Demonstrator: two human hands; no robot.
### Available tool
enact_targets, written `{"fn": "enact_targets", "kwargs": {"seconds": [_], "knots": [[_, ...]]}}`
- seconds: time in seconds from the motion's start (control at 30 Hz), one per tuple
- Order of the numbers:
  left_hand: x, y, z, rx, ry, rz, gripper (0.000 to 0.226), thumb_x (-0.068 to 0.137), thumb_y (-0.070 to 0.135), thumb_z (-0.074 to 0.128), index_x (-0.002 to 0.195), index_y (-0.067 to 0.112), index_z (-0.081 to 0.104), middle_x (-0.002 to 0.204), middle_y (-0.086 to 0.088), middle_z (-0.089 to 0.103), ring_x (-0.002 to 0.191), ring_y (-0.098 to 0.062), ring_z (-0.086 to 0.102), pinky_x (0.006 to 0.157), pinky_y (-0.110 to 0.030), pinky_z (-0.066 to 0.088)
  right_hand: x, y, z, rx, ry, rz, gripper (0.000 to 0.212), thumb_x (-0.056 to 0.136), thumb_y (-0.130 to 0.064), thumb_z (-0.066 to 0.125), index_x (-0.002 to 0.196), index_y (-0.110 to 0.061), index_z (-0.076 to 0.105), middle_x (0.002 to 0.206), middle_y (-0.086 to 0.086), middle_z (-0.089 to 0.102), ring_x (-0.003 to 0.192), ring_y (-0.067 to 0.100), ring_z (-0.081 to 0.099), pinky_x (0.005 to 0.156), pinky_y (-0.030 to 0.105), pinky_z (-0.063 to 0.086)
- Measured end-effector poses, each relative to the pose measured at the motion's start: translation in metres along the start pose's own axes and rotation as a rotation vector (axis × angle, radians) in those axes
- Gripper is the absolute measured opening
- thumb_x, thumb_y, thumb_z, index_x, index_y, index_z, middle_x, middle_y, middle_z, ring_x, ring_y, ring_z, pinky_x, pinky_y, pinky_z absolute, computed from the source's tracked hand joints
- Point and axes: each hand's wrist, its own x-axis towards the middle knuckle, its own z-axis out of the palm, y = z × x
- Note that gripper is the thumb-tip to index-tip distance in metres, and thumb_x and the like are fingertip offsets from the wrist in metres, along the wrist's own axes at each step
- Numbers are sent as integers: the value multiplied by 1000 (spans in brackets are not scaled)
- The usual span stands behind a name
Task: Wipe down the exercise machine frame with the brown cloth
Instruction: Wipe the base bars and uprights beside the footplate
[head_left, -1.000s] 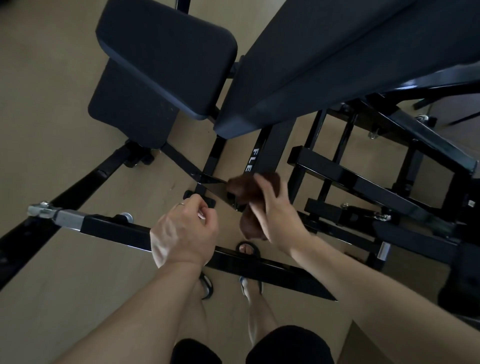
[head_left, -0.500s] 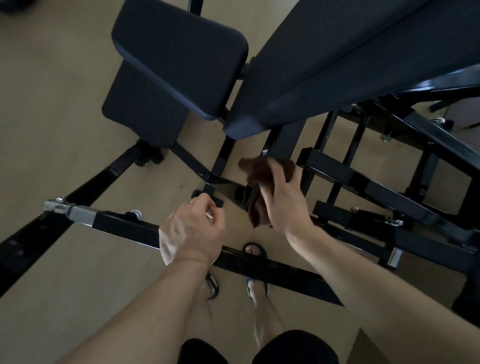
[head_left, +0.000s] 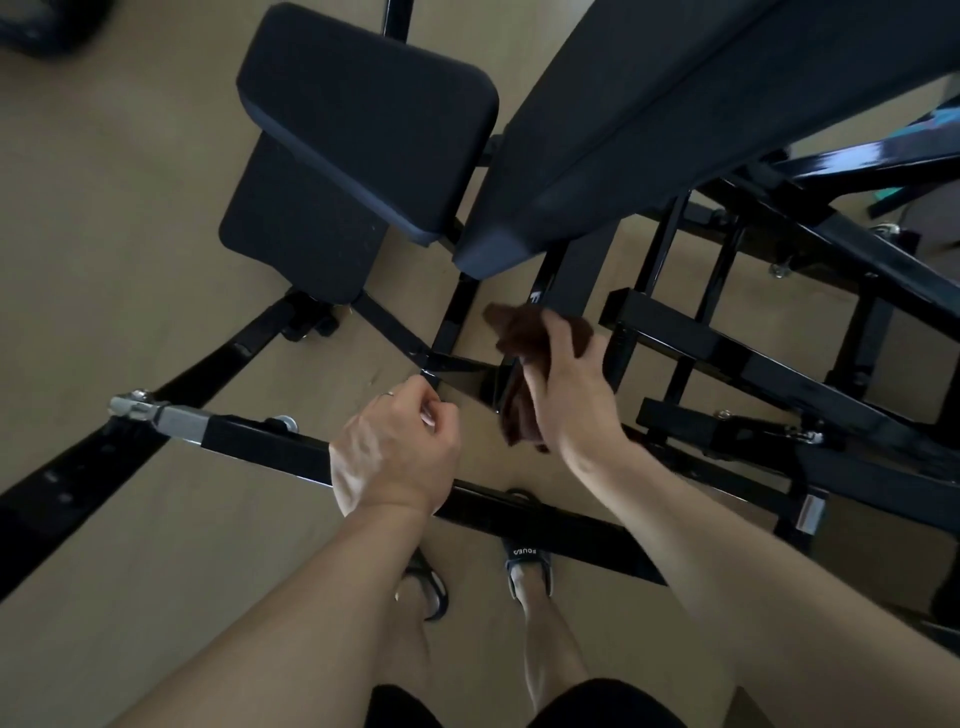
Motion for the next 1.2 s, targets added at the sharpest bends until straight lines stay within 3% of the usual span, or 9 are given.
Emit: {"fn": "enact_targets", "kwargs": {"seconds": [0.23, 0.4, 0.57, 0.67, 0.77, 0.9, 1.0, 1.1, 1.2], "knots": [[0, 0, 1, -12, 64, 8, 23, 93, 40, 48, 73, 30, 50, 59, 10, 50, 53, -11, 45, 50, -27, 23, -32, 0, -20, 44, -184, -49, 42, 107, -40, 48, 147, -42, 37, 127, 7, 50, 97, 24, 64, 84, 32, 49], [-4, -3, -2, -97, 139, 81, 26, 96, 40, 46, 74, 27, 50, 58, 8, 51, 51, -9, 47, 49, -26, 24, -63, -37, -28, 351, 200, -99, 44, 104, -34, 55, 147, -38, 43, 132, 2, 54, 114, 15, 60, 99, 35, 53], [-9, -13, -12, -440, 159, 165, 30, 105, 31, 38, 83, 18, 53, 70, 7, 57, 66, -16, 58, 63, -39, 47, -126, -71, -13, 655, 412, -173, 42, 102, -34, 56, 143, -36, 47, 128, -9, 60, 117, 8, 61, 101, 42, 55], [-13, -31, -24, -687, 332, 294, 27, 104, 20, 40, 82, 13, 51, 65, 14, 48, 61, -2, 50, 62, -24, 43, -173, -78, 21, 683, 404, -231, 47, 101, -25, 58, 146, -33, 45, 132, -7, 58, 120, 6, 58, 102, 30, 52], [-34, -66, -25, -735, 409, 351, 23, 106, 21, 40, 84, 16, 46, 67, 11, 46, 59, -5, 45, 58, -28, 39, -211, -72, 70, 593, 397, -268, 54, 98, -20, 62, 148, -32, 45, 136, -1, 54, 122, -4, 50, 101, 8, 38], [-74, -130, 8, -796, 222, 187, 31, 105, 35, 39, 84, 17, 52, 70, 7, 53, 67, -13, 51, 63, -31, 42, -236, -50, 137, 578, 242, -157, 55, 98, -26, 62, 147, -42, 43, 136, -8, 53, 122, -10, 46, 96, 1, 33], [-88, -166, 44, -1003, -242, -125, 48, 106, 55, 36, 107, 18, 66, 103, -2, 70, 91, -14, 65, 79, -27, 47, -230, -29, 178, 649, 122, -19, 52, 99, -30, 64, 143, -51, 44, 135, -12, 52, 116, -11, 49, 84, 0, 41], [-88, -190, 78, -988, -548, -141, 52, 100, 63, 42, 135, 26, 54, 122, 4, 65, 95, -4, 70, 82, -25, 52, -208, -7, 210, 715, 81, 41, 52, 98, -26, 66, 141, -47, 47, 136, -10, 54, 119, 1, 55, 98, 21, 49], [-76, -195, 108, -1054, -572, -188, 62, 90, 65, 58, 141, 35, 39, 126, 3, 60, 102, -18, 72, 82, -40, 63, -177, 18, 233, 890, -48, 38, 55, 95, -22, 69, 139, -50, 50, 129, -19, 60, 116, 2, 61, 100, 35, 55]]}}
